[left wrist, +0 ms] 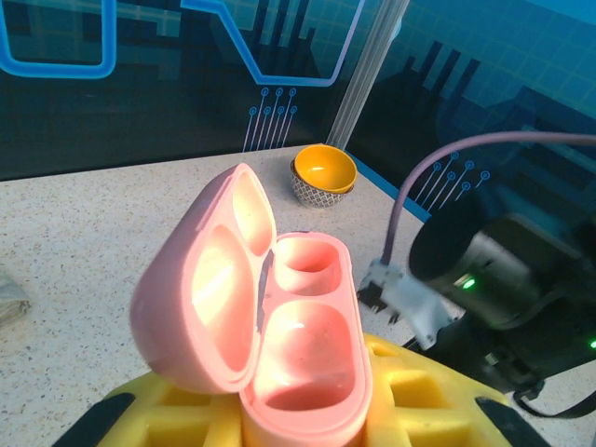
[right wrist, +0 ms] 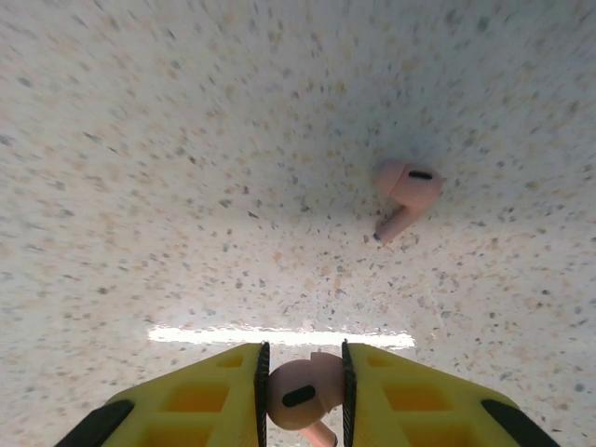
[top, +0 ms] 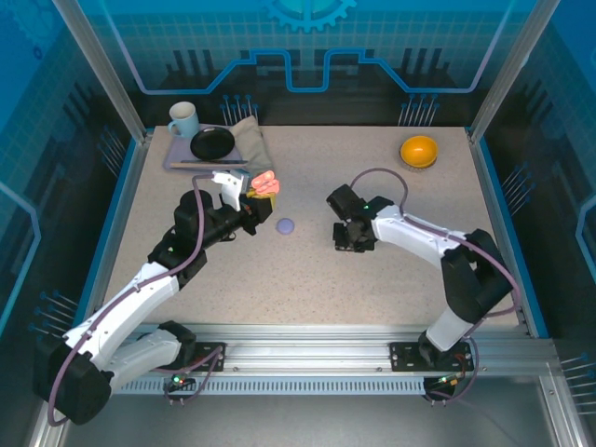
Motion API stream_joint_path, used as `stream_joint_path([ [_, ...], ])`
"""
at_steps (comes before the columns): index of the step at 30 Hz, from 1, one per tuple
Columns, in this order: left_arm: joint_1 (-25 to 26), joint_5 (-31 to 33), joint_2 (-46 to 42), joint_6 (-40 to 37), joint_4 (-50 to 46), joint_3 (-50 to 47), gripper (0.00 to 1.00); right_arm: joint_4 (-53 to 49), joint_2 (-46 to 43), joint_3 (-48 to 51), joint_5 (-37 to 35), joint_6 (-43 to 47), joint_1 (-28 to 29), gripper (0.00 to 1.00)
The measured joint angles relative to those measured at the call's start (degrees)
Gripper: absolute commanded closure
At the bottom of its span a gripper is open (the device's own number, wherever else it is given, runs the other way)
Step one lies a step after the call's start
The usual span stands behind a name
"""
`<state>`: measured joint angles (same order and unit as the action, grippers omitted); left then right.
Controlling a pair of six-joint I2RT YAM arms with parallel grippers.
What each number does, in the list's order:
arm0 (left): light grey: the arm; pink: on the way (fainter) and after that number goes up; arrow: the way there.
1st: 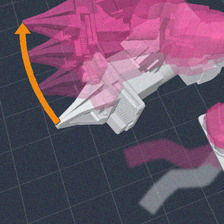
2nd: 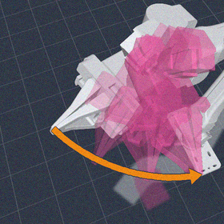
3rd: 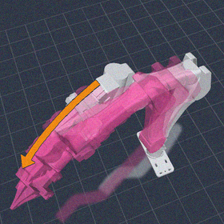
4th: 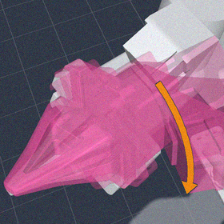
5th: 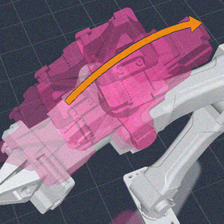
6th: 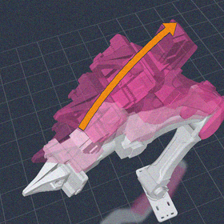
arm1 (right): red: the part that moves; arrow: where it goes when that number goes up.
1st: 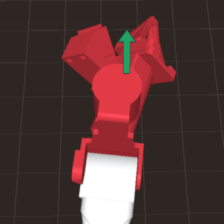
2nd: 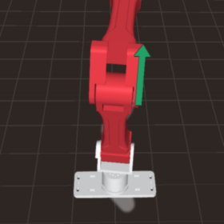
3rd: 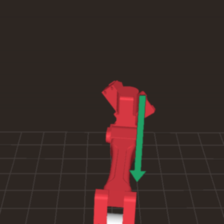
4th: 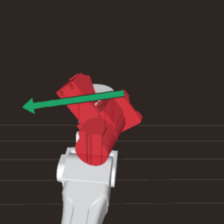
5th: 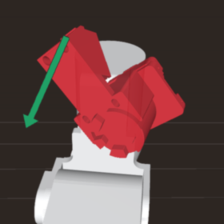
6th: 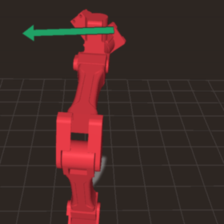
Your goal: Insert the wireless bluetooth earbuds into the charging case
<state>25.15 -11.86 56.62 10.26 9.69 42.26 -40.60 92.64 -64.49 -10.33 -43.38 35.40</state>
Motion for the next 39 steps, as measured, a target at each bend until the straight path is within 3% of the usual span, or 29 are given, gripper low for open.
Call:
stream_joint_path([
  [11,0.0,-1.6,-1.5,-2.3,2.5,-0.7,1.00,1.5,-15.3,-7.3,-0.2,1.9,-1.1,0.71],
  [22,2.0,-2.1,-0.3,-7.4,5.8,-0.8,1.00,9.1,-18.8,-18.5,1.8,1.9,-1.1,0.70],
  [30,6.2,2.3,3.8,-13.4,9.4,0.2,1.00,18.4,-19.2,-18.4,3.7,-2.2,-0.3,0.69],
  [39,8.9,8.9,11.3,-18.6,14.7,3.6,1.00,32.7,-21.8,-9.7,2.8,-6.7,3.9,0.69],
])
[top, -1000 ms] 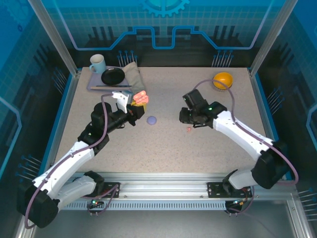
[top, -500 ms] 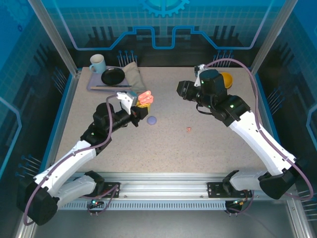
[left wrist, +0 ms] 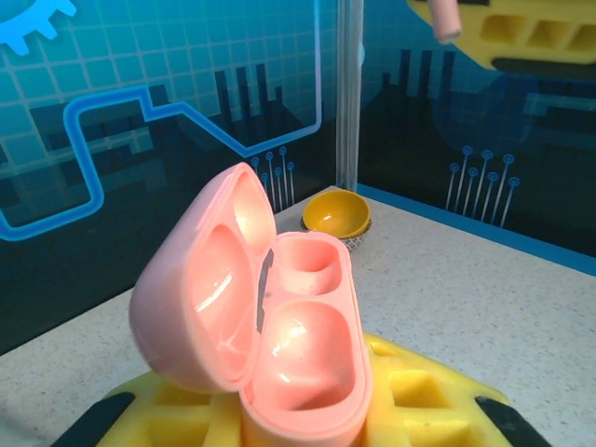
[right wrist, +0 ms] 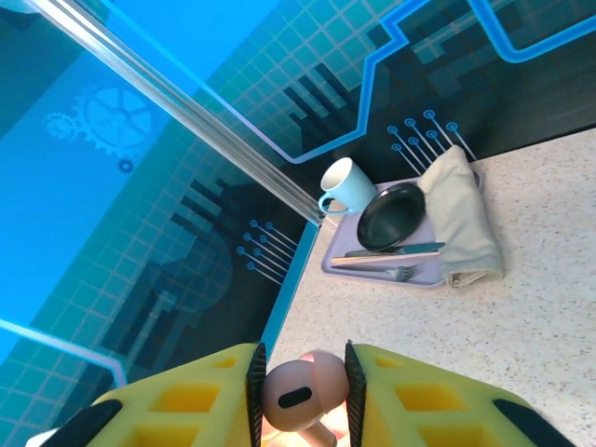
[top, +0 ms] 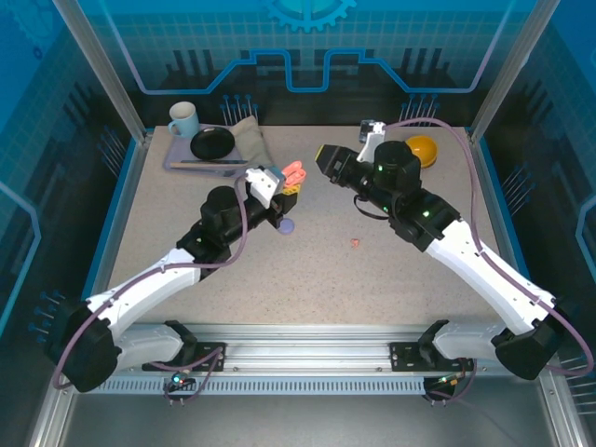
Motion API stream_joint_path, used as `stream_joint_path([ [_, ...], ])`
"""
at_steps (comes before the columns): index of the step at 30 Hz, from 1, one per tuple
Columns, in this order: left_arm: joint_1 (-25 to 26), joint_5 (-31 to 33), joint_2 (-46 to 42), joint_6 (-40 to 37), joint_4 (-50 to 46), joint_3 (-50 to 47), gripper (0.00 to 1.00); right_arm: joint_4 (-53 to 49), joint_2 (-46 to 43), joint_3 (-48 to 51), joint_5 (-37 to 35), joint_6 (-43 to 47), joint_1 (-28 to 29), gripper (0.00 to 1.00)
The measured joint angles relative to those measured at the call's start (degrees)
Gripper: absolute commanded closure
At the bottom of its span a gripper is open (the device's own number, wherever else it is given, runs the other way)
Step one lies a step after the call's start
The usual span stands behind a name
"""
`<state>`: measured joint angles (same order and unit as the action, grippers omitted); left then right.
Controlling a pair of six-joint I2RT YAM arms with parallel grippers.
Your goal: Insert the wireless bluetooth earbuds into the charging case
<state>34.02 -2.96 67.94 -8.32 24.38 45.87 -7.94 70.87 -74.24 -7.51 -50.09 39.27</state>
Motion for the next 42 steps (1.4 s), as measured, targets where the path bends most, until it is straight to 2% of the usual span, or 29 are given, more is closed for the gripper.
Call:
stream_joint_path([
  [12,0.2,5.1,4.4,-0.7,3.6,3.7,1.00,16.5,-1.2,11.1,-6.6,-2.6,5.2,0.68],
  [23,0.2,5.4,5.2,0.9,4.0,4.9,1.00,29.1,0.0,12.8,-7.5,2.6,7.6,0.68],
  [42,0.2,5.3,5.2,1.4,3.3,5.9,1.00,33.4,6.3,12.7,-7.5,4.9,7.6,0.70],
])
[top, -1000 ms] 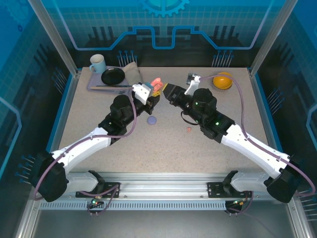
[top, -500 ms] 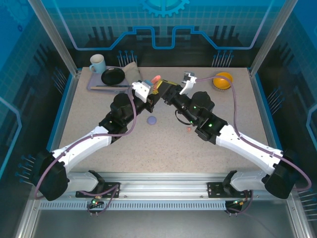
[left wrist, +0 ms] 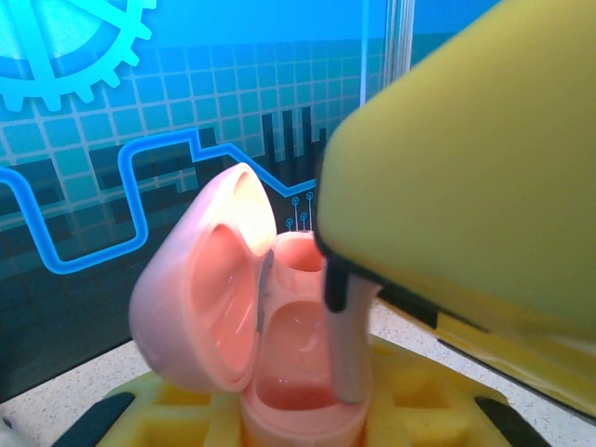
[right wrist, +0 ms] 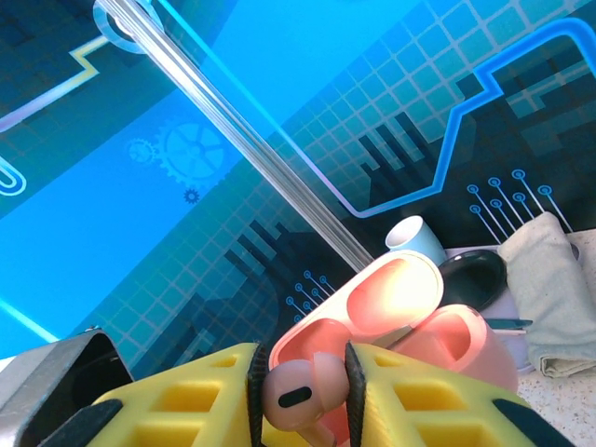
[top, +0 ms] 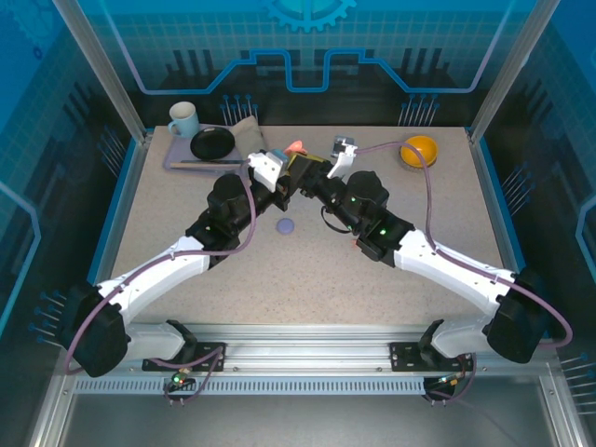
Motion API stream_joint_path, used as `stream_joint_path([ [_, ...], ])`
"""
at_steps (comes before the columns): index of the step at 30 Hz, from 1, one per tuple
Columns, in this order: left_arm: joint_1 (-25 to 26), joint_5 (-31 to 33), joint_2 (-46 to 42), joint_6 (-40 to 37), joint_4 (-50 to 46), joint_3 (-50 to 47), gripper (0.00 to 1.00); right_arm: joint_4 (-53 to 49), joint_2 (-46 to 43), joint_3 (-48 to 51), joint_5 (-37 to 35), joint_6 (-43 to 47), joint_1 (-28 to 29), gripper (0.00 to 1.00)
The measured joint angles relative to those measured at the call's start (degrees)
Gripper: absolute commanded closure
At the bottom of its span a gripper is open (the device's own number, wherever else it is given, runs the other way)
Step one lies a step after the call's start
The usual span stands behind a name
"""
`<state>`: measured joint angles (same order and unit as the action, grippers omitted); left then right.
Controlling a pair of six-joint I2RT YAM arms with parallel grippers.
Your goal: Insert the wireless bluetooth earbuds into the charging case
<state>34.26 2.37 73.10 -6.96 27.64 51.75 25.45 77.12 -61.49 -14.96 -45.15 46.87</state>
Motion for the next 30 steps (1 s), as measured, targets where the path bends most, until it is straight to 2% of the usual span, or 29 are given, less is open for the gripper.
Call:
stream_joint_path([
  [30,0.0,0.6,0.0,1.0,-1.9,1.0,1.00,0.7,-0.1,1.2,0.4,-0.5,-0.3,0.72],
])
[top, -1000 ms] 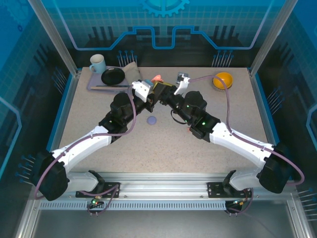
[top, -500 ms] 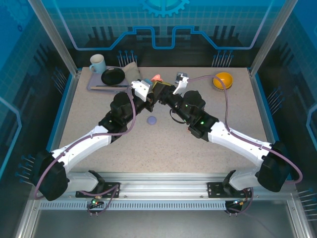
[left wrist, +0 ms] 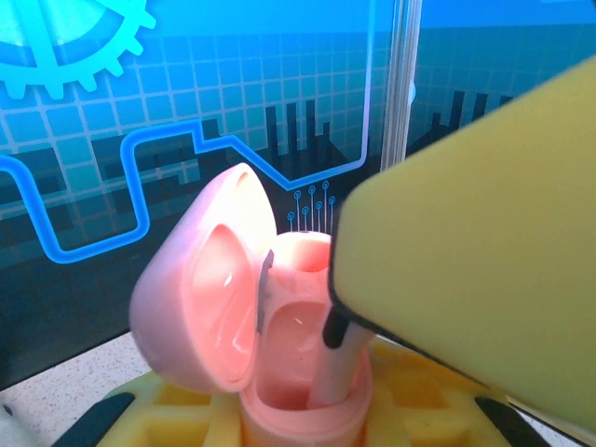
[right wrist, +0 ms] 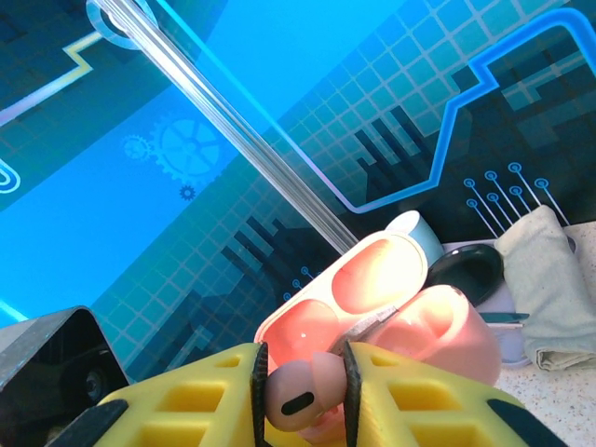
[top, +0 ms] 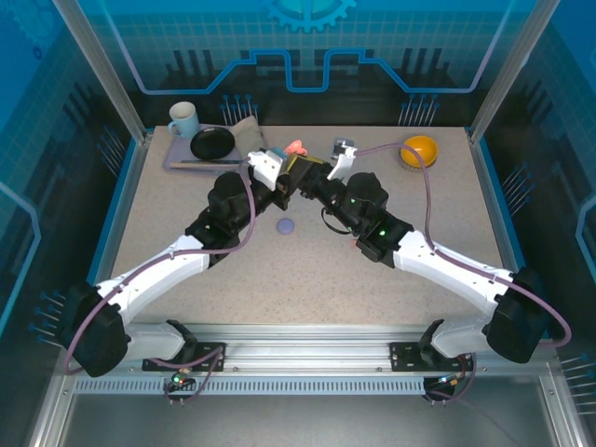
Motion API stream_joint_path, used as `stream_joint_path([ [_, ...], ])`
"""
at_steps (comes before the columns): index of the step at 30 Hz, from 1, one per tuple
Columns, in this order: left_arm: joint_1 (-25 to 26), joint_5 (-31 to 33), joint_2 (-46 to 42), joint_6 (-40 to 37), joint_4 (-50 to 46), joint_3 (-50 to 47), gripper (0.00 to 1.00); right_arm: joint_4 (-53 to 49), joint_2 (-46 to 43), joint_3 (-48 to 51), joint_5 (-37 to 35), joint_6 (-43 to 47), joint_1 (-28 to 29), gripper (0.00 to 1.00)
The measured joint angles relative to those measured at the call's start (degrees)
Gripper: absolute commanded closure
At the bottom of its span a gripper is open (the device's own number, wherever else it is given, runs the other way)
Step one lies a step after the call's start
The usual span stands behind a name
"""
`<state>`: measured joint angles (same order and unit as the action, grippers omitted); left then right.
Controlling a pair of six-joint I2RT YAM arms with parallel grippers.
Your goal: Insert the wireless bluetooth earbuds into the charging case
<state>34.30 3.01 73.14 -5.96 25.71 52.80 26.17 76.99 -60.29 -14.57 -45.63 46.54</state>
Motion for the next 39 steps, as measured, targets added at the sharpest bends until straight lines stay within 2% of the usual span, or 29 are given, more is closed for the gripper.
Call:
stream_joint_path([
  [10,0.0,0.0,0.0,0.0,-0.6,0.3,1.00,-1.3,-0.6,0.1,1.0,0.1,-0.4,0.72],
  [29,-0.5,2.2,0.0,0.1,-2.1,0.4,1.00,-14.1,2.8,-8.4,4.2,0.9,-1.2,0.75],
  [39,-0.5,2.3,0.0,0.1,-3.4,0.4,1.00,-17.4,3.3,-9.8,5.1,0.9,-1.7,0.72],
])
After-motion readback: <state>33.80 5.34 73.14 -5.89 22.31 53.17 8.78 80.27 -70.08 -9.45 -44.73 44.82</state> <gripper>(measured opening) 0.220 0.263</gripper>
